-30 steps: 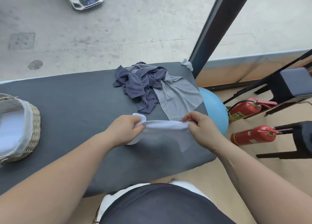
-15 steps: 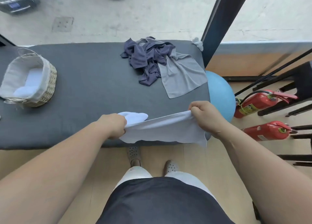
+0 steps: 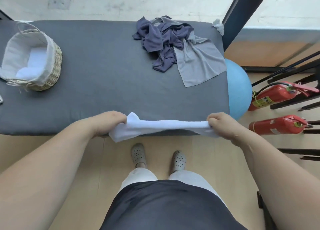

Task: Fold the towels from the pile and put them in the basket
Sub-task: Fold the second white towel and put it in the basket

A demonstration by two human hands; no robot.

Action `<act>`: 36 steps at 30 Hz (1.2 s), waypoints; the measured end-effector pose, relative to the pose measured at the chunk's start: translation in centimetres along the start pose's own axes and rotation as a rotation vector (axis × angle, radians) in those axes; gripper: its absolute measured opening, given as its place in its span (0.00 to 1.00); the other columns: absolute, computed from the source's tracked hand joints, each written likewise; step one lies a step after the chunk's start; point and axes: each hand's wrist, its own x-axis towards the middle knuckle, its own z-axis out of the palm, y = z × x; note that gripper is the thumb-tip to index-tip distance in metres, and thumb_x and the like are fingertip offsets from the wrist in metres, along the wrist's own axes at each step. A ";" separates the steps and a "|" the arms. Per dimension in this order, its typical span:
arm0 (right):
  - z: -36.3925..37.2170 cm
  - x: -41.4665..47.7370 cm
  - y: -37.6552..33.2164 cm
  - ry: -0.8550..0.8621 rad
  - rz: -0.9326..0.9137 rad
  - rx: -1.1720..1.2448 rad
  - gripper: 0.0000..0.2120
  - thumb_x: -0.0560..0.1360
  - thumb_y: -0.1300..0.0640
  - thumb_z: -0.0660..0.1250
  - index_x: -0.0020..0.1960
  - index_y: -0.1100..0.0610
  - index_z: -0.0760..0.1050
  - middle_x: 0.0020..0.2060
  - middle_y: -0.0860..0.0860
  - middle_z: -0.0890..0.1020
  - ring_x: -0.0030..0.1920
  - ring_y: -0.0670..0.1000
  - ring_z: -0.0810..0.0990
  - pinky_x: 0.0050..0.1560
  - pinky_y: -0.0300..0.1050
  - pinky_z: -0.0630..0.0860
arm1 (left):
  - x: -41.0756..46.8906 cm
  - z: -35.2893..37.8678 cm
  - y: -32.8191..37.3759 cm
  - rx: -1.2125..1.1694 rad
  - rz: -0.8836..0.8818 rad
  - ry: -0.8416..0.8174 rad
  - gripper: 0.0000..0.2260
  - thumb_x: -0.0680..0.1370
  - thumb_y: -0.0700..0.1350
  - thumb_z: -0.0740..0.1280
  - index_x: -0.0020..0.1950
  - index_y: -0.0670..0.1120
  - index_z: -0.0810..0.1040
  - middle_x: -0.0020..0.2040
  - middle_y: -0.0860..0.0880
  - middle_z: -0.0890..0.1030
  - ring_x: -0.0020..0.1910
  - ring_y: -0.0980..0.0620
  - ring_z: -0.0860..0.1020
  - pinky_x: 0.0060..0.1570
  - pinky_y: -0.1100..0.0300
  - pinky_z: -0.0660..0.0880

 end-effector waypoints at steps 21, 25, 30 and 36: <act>2.6 22.7 1.3 0.178 0.054 -0.068 0.10 0.76 0.64 0.61 0.45 0.55 0.79 0.39 0.47 0.80 0.41 0.50 0.76 0.34 0.40 0.69 | 25.6 -0.4 -0.4 0.163 0.197 0.385 0.10 0.81 0.50 0.63 0.42 0.47 0.73 0.39 0.48 0.77 0.42 0.45 0.76 0.37 0.54 0.68; 1.9 26.3 2.2 0.313 -0.059 -0.092 0.05 0.77 0.59 0.63 0.47 0.52 0.77 0.42 0.47 0.79 0.45 0.51 0.76 0.39 0.42 0.68 | 29.3 -0.7 0.7 0.131 0.219 0.506 0.11 0.81 0.51 0.61 0.41 0.48 0.72 0.38 0.48 0.77 0.38 0.47 0.74 0.34 0.55 0.68; 0.3 29.1 1.8 0.343 -0.213 -0.250 0.04 0.76 0.57 0.65 0.45 0.51 0.77 0.35 0.43 0.78 0.43 0.53 0.76 0.44 0.49 0.75 | 32.2 -2.2 2.5 0.226 0.280 0.555 0.11 0.81 0.51 0.61 0.43 0.47 0.72 0.38 0.48 0.77 0.40 0.44 0.75 0.36 0.53 0.69; -2.8 32.5 0.4 0.421 -0.244 -0.317 0.04 0.77 0.57 0.65 0.48 0.53 0.79 0.41 0.49 0.79 0.47 0.57 0.77 0.44 0.50 0.73 | 34.0 -4.3 6.1 0.343 0.337 0.687 0.11 0.82 0.52 0.60 0.49 0.45 0.73 0.41 0.43 0.78 0.43 0.39 0.74 0.40 0.51 0.69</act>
